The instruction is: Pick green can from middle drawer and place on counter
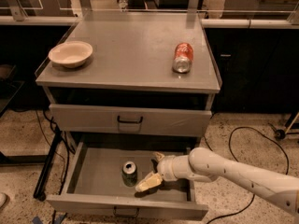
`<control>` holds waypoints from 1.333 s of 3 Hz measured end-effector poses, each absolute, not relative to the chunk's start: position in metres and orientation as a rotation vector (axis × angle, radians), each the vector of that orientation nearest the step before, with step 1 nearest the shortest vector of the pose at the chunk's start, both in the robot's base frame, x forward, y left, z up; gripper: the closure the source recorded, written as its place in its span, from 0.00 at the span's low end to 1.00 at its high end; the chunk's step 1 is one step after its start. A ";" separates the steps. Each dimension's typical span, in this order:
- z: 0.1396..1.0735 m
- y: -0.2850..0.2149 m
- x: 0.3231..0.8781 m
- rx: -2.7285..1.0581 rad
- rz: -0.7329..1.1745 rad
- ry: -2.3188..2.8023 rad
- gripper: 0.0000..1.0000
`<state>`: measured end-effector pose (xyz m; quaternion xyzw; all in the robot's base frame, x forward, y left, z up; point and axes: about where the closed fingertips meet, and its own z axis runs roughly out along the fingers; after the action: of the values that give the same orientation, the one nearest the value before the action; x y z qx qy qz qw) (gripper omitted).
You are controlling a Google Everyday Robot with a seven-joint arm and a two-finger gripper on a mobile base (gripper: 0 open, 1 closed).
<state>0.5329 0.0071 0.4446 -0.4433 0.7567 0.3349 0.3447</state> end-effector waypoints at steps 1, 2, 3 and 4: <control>0.445 0.007 0.533 -1.152 0.870 1.965 0.00; 0.419 0.029 0.551 -1.154 0.904 1.948 0.00; 0.419 0.029 0.551 -1.154 0.904 1.948 0.00; 0.413 0.038 0.555 -1.121 0.890 1.918 0.00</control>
Offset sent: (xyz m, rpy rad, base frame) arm 0.0064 0.0197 -0.0420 0.0482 0.0291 -0.0140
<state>0.5548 0.0380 0.4134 -0.4360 0.7460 0.3462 0.3654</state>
